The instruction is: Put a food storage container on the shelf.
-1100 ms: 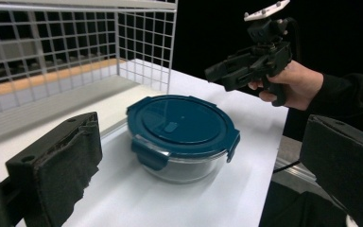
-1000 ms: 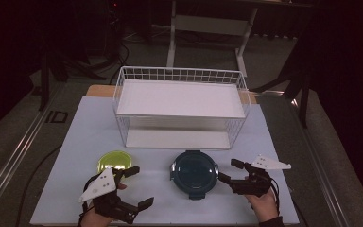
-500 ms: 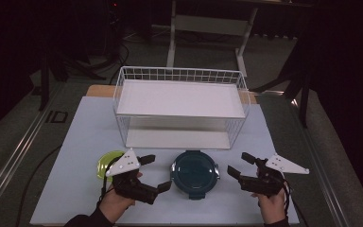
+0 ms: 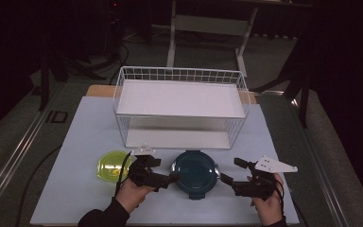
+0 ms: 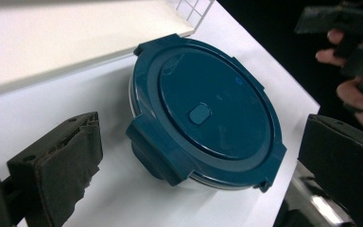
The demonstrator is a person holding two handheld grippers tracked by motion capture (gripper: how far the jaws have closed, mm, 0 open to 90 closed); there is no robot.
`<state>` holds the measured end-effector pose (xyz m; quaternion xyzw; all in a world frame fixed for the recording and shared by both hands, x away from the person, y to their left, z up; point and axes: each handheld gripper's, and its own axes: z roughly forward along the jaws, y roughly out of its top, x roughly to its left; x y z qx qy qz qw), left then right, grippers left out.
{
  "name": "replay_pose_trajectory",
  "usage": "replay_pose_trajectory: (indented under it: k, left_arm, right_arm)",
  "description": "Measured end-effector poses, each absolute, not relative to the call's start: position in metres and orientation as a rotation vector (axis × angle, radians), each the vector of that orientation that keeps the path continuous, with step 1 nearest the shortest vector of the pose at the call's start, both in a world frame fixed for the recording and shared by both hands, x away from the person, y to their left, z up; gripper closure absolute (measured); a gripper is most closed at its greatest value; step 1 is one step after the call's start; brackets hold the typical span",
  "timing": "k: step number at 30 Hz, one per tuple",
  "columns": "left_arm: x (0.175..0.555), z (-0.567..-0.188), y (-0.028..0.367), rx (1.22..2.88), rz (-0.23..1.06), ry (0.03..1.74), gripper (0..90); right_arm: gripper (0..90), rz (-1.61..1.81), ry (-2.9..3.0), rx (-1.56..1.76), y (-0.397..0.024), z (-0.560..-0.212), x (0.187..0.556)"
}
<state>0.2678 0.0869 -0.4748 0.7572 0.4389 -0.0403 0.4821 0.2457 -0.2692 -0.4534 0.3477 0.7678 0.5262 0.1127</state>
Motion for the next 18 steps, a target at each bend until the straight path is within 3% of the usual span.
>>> replay_pose_trajectory:
  k: [4,11,18]
  left_arm:
    - [0.275,-0.486,0.082,1.846,-0.154,1.131,0.1]
    - [0.288,-0.503,0.087,1.777,-0.279,1.279,5.6]
    - [0.291,-0.511,0.089,1.722,-0.376,1.354,24.0]
  right_arm:
    - [10.3,1.525,2.28,1.067,-0.267,-0.46,0.247]
    - [12.9,1.497,2.301,1.149,-0.268,-0.466,0.253]
    - [15.1,1.505,2.3,1.203,-0.269,-0.467,0.256]
